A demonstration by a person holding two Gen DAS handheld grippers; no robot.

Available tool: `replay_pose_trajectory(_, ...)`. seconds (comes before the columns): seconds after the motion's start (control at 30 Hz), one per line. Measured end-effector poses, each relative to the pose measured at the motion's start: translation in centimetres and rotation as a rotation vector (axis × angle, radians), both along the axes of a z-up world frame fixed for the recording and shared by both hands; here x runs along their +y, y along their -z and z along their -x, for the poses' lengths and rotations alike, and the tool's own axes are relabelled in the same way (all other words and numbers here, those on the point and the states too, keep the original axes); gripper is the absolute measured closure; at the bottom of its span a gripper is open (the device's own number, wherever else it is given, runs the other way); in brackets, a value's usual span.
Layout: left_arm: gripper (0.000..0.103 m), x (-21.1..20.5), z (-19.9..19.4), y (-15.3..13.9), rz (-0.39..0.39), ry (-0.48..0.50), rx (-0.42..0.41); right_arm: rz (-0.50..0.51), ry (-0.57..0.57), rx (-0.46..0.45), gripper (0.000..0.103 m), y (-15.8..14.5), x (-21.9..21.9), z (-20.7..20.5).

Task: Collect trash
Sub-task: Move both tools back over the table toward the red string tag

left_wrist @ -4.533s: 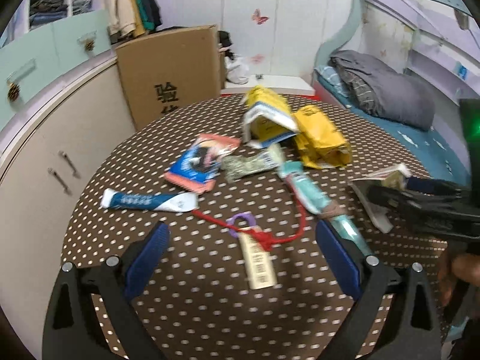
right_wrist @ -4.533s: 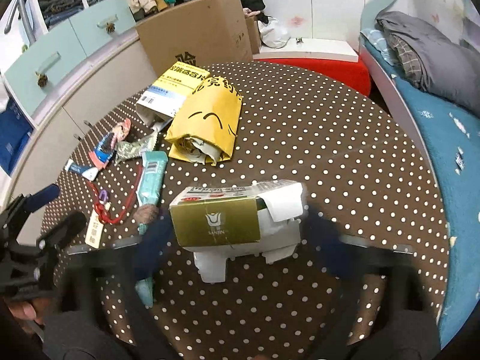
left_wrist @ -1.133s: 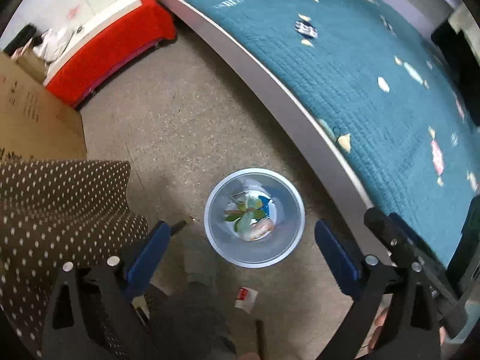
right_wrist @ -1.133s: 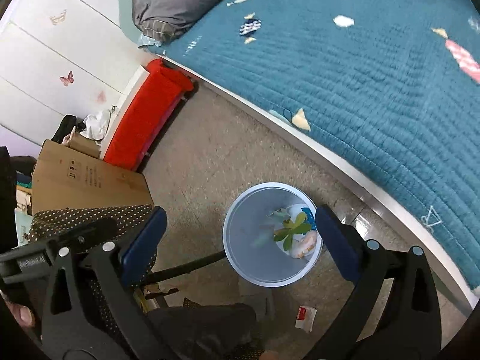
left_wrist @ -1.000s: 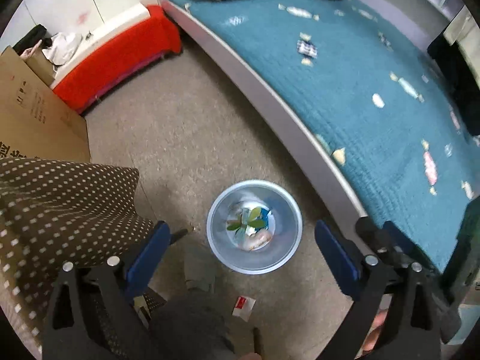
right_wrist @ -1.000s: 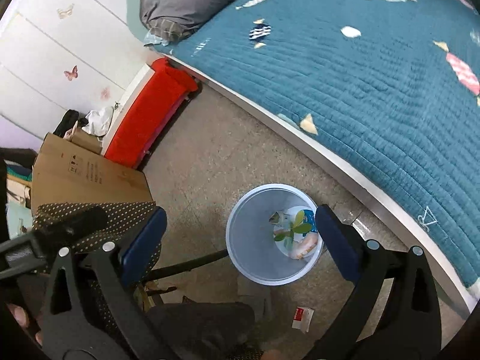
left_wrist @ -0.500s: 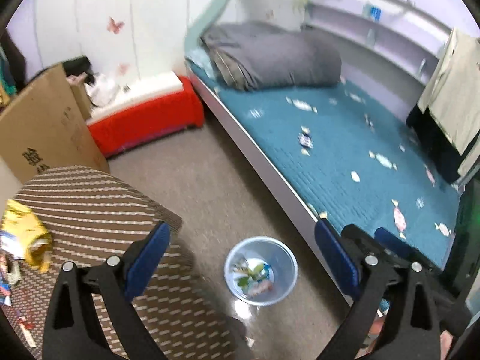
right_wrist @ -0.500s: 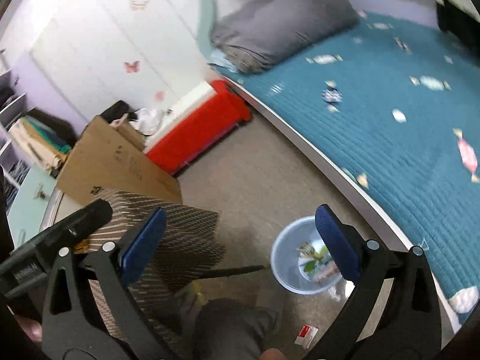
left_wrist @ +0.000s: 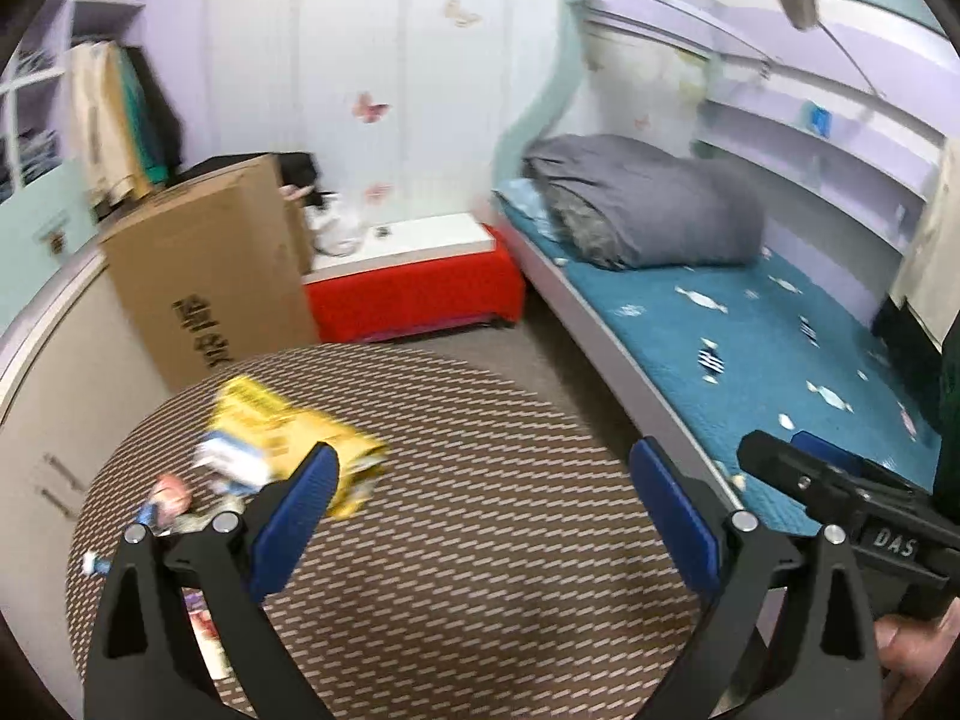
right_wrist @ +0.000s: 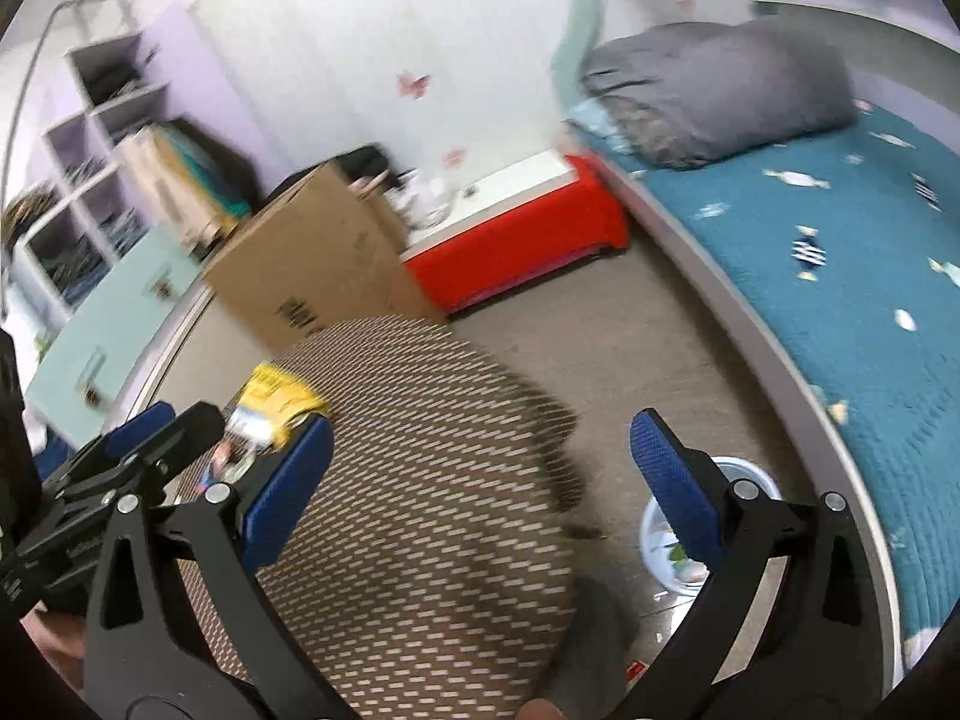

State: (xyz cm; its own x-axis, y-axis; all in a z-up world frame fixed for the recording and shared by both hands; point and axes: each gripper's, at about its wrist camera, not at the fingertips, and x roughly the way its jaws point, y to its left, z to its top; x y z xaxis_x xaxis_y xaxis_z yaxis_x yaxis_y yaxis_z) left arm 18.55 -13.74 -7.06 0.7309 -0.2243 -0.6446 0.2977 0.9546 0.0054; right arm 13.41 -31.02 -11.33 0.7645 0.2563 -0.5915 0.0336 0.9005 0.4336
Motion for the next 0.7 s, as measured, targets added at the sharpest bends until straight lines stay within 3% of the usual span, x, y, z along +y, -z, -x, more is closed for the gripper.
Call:
replay_pose_trajectory(0.37,0.007,16.0,1.9,2.6,0.007,-0.282,0.018,0.137,-0.421,-0.002,0.009,2.0,16.8,-3.4)
replay_pose_trajectory(0.53,0.007,21.6,3.5,4.5,-0.01,-0.393,0.037,0.236,-0.586,0.044,0.042,4.3,24.5,-4.7)
replay_pose_trajectory(0.7,0.007,25.6,4.3,6.4,0.006,-0.474,0.087,0.279,-0.681,0.089,0.062,6.5,28.7,-5.5)
